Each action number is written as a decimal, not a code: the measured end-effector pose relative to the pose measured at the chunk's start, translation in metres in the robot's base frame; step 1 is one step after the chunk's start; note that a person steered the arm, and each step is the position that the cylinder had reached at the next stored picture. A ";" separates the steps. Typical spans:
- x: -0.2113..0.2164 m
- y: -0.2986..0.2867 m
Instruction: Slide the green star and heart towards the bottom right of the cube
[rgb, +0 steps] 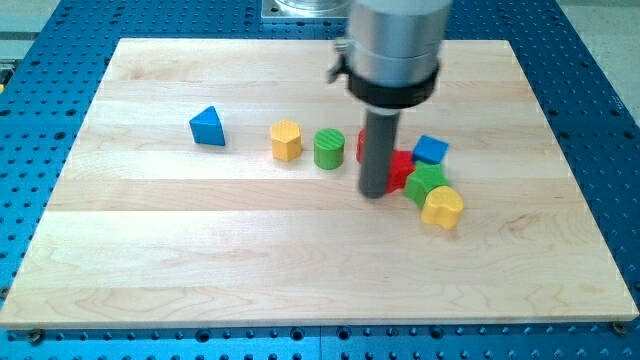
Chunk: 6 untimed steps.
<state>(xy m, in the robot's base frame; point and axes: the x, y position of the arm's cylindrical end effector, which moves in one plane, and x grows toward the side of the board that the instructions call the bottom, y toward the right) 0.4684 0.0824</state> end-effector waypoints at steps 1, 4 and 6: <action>-0.021 0.051; 0.007 0.002; 0.081 0.008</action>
